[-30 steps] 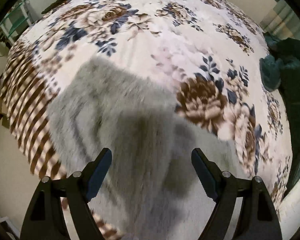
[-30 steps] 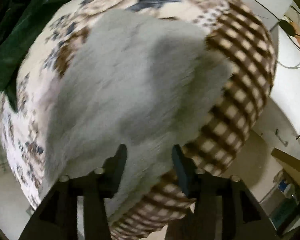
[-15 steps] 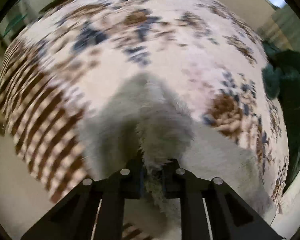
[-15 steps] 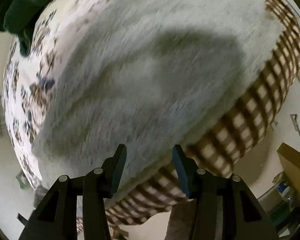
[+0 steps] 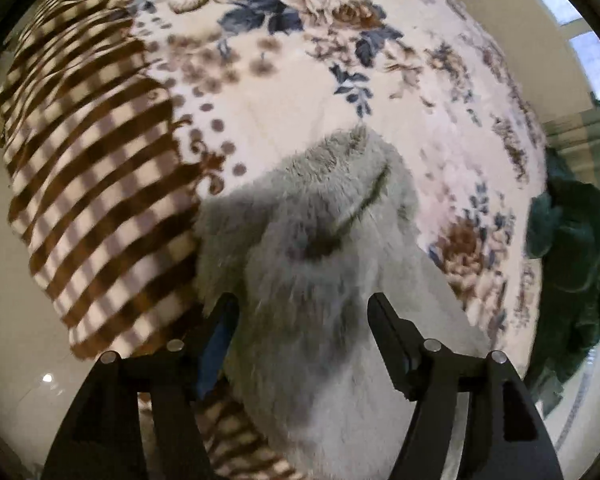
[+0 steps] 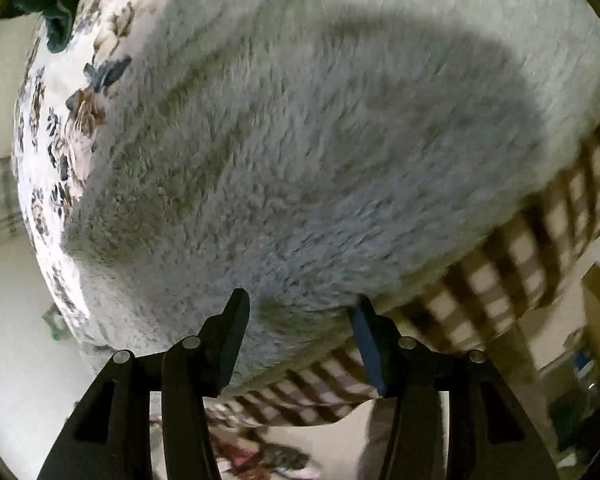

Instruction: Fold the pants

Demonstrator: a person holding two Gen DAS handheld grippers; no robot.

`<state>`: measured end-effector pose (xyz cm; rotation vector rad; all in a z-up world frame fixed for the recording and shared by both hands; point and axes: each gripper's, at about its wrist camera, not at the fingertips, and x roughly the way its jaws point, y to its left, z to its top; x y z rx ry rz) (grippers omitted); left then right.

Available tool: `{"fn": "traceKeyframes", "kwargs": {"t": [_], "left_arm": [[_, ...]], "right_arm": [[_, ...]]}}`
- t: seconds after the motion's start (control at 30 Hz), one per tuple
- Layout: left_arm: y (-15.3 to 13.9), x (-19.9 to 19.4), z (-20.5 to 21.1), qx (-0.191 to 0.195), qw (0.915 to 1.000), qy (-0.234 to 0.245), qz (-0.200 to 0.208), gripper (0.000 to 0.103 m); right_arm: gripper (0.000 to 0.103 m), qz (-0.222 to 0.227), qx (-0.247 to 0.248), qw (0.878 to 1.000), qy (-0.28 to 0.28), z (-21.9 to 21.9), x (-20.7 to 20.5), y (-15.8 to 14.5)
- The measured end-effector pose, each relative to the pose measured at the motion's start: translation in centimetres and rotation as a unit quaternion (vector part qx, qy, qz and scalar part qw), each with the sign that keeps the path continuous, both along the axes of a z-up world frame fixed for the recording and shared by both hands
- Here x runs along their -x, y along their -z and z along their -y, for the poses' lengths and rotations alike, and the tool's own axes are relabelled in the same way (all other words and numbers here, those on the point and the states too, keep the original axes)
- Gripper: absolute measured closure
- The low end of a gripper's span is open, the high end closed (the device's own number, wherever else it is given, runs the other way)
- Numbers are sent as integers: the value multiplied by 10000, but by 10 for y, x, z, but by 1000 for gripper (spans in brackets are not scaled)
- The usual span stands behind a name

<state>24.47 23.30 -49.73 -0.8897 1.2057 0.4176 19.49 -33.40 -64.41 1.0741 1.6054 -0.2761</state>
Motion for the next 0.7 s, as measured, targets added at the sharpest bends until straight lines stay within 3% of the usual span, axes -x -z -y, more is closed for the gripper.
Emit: {"fn": "traceKeyframes", "kwargs": {"t": [0.03, 0.07, 0.1, 0.13, 0.2, 0.4, 0.5, 0.57, 0.67, 0.7], "left_arm": [[4, -5, -1, -49, 10000, 7, -11, 52], [4, -9, -3, -72, 9999, 63, 79, 88], [2, -13, -2, -181, 9996, 177, 116, 89], [-6, -15, -1, -342, 9988, 244, 267, 89], [-21, -13, -4, -526, 9967, 294, 538, 89], [-46, 1, -28, -718, 9947, 152, 715, 90], [-29, 8, -33, -768, 9961, 206, 380, 90], [-7, 12, -36, -548, 9982, 230, 71, 87], [13, 23, -39, -205, 9994, -43, -288, 78], [11, 25, -37, -156, 9994, -102, -300, 71]], "right_arm": [[51, -21, -6, 10000, -12, -5, -1, 3], [56, -15, 71, 10000, -33, -7, -3, 3], [80, 51, 187, 9998, -62, -11, -6, 0], [90, 31, 382, 9990, -214, -14, -9, -3], [92, 138, 598, 9975, -360, -24, -15, -12], [93, 372, 676, 9953, -586, -51, -9, -38], [93, 290, 749, 9939, -751, -58, -3, -37], [93, 122, 676, 9952, -692, -59, 4, -25], [81, -35, 265, 9980, -568, -50, 0, -6], [68, -25, 175, 9983, -553, -47, -1, -5]]}}
